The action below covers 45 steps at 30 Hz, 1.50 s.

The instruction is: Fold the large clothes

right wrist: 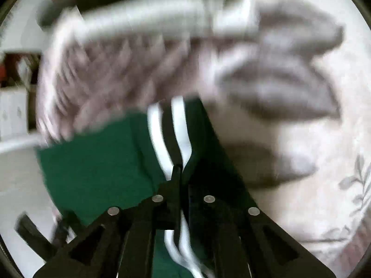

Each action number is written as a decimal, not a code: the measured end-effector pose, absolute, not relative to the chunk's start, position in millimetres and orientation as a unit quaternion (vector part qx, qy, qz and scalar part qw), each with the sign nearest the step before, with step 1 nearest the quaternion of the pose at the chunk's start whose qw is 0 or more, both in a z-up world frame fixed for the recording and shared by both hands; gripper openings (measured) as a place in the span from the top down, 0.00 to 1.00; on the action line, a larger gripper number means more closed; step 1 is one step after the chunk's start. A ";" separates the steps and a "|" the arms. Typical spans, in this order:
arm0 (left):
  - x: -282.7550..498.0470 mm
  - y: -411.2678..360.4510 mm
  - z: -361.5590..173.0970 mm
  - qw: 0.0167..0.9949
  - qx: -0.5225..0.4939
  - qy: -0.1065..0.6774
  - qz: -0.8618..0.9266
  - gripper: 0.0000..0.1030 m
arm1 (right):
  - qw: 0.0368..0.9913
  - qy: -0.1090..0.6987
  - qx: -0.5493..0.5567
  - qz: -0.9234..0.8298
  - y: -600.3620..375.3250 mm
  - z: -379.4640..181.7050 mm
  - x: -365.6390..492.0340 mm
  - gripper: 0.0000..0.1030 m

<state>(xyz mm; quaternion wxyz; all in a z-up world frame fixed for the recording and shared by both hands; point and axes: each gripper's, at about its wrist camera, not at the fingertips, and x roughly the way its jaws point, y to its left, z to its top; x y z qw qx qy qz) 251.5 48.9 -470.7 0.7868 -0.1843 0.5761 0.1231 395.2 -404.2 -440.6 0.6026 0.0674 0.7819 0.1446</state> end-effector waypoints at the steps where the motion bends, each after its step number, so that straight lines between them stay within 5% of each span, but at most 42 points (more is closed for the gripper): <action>1: 249.3 51.6 -466.7 0.785 -0.183 0.577 0.131 0.08 | 0.602 0.783 0.058 0.147 -404.2 -430.0 394.5 0.83; 5: 239.2 76.2 -447.0 0.780 -0.192 0.566 0.187 0.08 | 0.674 0.719 -0.053 0.161 -389.7 -358.9 392.5 0.43; 8: 234.9 101.0 -444.5 0.773 -0.197 0.555 0.235 0.08 | 0.689 0.670 -0.114 0.251 -334.5 -314.2 387.7 0.35; 12: 232.4 132.0 -468.7 0.747 -0.214 0.564 0.279 0.08 | 0.596 0.663 -0.142 0.431 -224.0 -322.4 364.8 0.22; 20: 215.6 157.1 -496.9 0.724 -0.251 0.572 0.292 0.08 | 0.436 0.634 -0.370 0.521 -64.2 -412.2 301.3 0.14; 22: 210.5 156.8 -500.0 0.722 -0.260 0.572 0.289 0.08 | 0.403 0.661 -0.364 0.518 -52.3 -430.0 295.8 0.19; 24: 204.8 156.8 -503.6 0.720 -0.271 0.572 0.285 0.08 | 0.391 0.722 -0.304 0.484 -52.2 -444.0 304.8 0.41; 26: 202.0 157.9 -505.8 0.720 -0.281 0.571 0.277 0.08 | 0.386 0.793 -0.222 0.415 -60.2 -457.8 323.0 0.53; 31: 198.9 164.3 -507.5 0.725 -0.286 0.568 0.264 0.08 | 0.310 0.908 0.085 0.268 -126.1 -487.4 360.1 0.64; 33: 199.4 170.7 -510.1 0.722 -0.290 0.570 0.264 0.08 | 0.321 0.911 0.117 0.230 -145.8 -499.7 373.2 0.69; 35: 198.5 177.5 -507.6 0.724 -0.295 0.566 0.264 0.08 | 0.358 0.893 0.057 0.265 -135.7 -481.5 387.2 0.63; 38: 198.4 182.7 -500.6 0.733 -0.268 0.560 0.278 0.08 | 0.440 0.817 -0.070 0.367 -103.3 -421.3 395.8 0.31; 45: 219.5 159.5 -515.6 0.717 -0.027 0.609 0.340 0.08 | 0.414 0.700 -0.361 0.457 -35.1 -409.7 315.1 0.27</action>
